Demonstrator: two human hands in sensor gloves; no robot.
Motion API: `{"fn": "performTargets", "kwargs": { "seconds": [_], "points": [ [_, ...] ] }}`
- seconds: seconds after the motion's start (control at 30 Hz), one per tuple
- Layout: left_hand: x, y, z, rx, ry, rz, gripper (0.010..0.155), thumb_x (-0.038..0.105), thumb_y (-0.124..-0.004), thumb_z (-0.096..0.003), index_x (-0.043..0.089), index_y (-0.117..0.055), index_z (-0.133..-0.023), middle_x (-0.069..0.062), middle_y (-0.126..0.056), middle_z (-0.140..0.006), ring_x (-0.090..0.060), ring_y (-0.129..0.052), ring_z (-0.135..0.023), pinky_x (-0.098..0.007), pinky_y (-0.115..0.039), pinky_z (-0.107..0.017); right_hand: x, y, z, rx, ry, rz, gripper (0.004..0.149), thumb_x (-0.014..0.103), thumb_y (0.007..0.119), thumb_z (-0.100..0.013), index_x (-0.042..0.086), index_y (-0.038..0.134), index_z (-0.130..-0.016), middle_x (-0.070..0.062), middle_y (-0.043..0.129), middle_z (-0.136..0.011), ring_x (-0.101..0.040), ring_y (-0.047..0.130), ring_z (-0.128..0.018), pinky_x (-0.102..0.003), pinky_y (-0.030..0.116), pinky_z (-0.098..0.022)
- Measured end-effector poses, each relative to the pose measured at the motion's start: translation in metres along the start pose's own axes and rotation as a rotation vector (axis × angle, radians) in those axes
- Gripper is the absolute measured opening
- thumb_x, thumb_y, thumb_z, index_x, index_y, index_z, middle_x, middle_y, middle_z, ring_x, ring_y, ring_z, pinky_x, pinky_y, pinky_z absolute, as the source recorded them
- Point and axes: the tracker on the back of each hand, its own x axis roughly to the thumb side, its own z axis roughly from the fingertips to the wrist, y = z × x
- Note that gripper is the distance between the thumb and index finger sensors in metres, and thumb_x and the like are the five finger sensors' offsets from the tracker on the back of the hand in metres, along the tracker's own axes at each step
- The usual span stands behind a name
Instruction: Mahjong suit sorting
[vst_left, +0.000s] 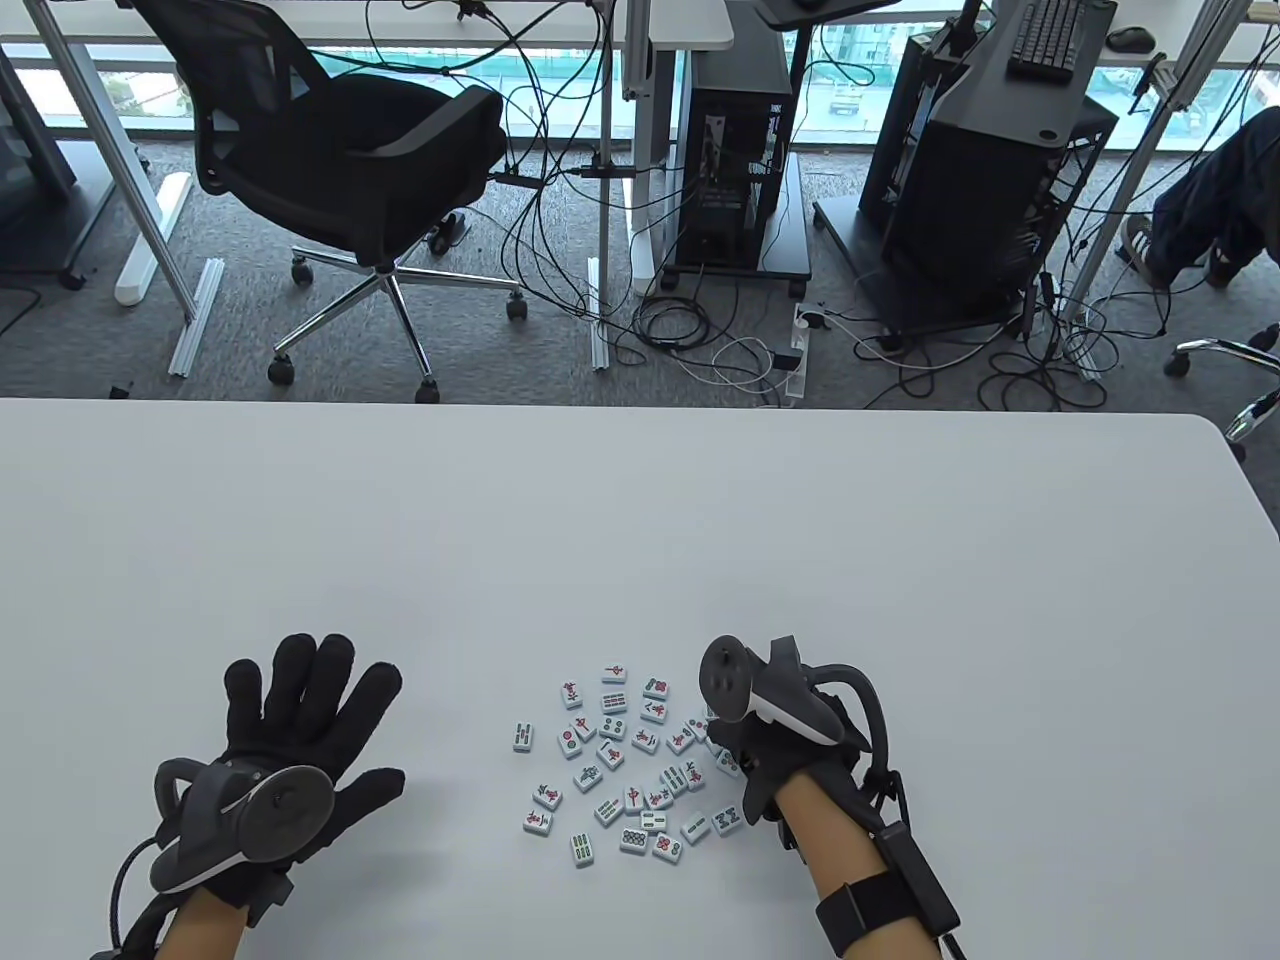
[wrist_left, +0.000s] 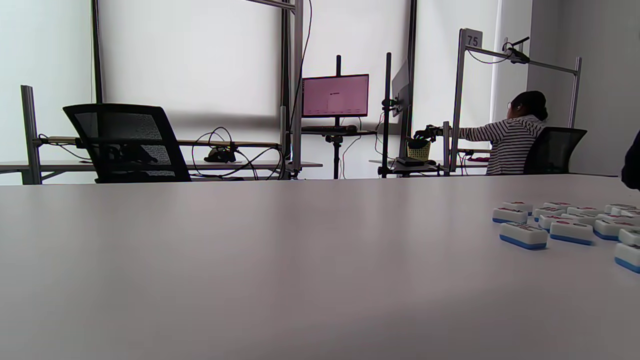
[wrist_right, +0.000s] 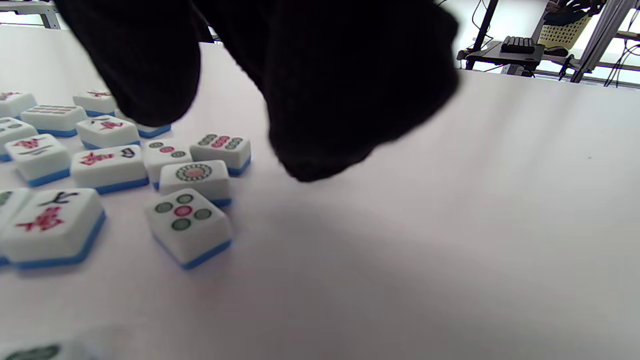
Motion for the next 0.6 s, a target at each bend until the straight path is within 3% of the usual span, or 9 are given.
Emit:
{"fn": "performTargets", "kwargs": {
  "seconds": [0.1, 0.27, 0.6],
  "points": [
    [0.001, -0.001, -0.001, -0.01, -0.001, -0.003, 0.085, 0.082, -0.051, -0.0398, 0.05, -0.014, -0.11, 0.02, 0.017, -0.111, -0.01, 0.026, -0.105, -0.05, 0.012, -0.073, 0.0, 0.006, -0.006, 0.031, 0.013, 0.007, 0.05, 0.044, 0.081, -0.049, 0.004, 0.086, -0.078, -0.01, 0.097, -0.049, -0.019, 0.093, -0.015, -0.023, 0.079, -0.005],
    [0.002, -0.004, -0.001, -0.03, -0.001, -0.003, 0.086, 0.082, -0.051, -0.0397, 0.05, -0.012, -0.109, 0.02, 0.017, -0.111, -0.011, 0.025, -0.105, -0.05, 0.011, -0.073, -0.003, 0.014, -0.012, 0.118, 0.031, 0.017, 0.048, 0.045, 0.079, -0.051, 0.005, 0.086, -0.077, -0.008, 0.097, -0.048, -0.018, 0.092, -0.014, -0.022, 0.079, -0.005],
    [0.002, -0.007, -0.002, -0.067, 0.01, -0.002, 0.086, 0.082, -0.051, -0.0397, 0.05, -0.014, -0.11, 0.02, 0.016, -0.112, -0.011, 0.025, -0.105, -0.05, 0.011, -0.074, -0.023, 0.012, -0.012, 0.011, 0.074, 0.06, 0.05, 0.045, 0.08, -0.05, 0.005, 0.085, -0.079, -0.01, 0.097, -0.05, -0.019, 0.093, -0.017, -0.023, 0.08, -0.007]
  ]
}}
